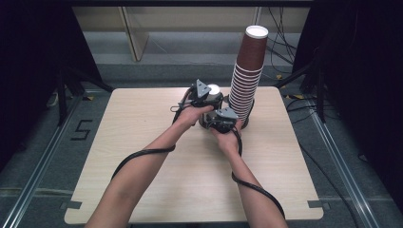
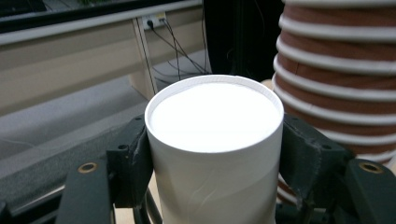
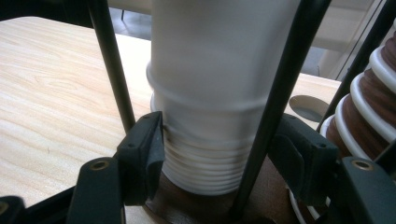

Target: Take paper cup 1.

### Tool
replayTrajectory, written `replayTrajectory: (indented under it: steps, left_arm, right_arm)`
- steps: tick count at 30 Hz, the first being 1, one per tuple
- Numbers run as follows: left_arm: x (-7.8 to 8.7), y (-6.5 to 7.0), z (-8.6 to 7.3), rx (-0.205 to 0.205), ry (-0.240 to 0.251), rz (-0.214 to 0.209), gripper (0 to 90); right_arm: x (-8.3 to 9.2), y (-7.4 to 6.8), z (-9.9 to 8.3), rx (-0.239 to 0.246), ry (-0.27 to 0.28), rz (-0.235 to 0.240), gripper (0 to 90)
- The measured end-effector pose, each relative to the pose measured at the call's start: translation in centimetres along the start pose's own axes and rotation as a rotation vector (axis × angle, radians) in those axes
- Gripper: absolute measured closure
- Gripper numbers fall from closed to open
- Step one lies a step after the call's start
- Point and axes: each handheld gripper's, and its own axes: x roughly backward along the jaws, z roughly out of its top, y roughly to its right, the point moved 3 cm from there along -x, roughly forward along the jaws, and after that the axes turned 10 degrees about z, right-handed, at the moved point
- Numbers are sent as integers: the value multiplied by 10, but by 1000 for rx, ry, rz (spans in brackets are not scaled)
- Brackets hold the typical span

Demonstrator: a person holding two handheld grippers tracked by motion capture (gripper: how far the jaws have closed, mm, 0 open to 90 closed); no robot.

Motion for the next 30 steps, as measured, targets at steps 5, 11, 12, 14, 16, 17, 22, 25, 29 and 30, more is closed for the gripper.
replayTrajectory:
  steps: [5, 11, 12, 14, 16, 17, 22, 25, 29, 30]
  left_arm:
    - [12, -2, 20, -14, 52, 18, 329]
    - [21, -2, 37, -13, 88, 18, 331]
    - [21, -2, 37, -13, 88, 18, 331]
    - [26, -2, 46, -21, 117, 19, 331]
    - [31, -1, 52, -14, 123, 13, 331]
    - [34, 0, 55, -14, 131, 15, 331]
    - [49, 1, 69, -13, 156, 2, 330]
    - [62, 2, 75, -19, 162, -15, 328]
    - [88, -2, 72, -22, 145, -36, 327]
    - [88, -2, 72, -22, 145, -36, 326]
  right_arm:
    - [0, 1, 1, 7, 8, 0, 375]
    - [6, -3, 7, 30, 7, 23, 326]
    - [6, -3, 7, 30, 7, 23, 326]
    - [11, -4, 10, 32, 1, 40, 313]
    - [15, -6, 12, 48, -4, 58, 306]
    - [19, -6, 13, 57, -13, 65, 302]
    - [35, -8, 15, 38, -17, 93, 284]
    - [56, -8, 16, 57, -37, 122, 267]
    - [78, -3, 16, 105, -69, 157, 262]
    - [78, -3, 16, 105, -69, 157, 262]
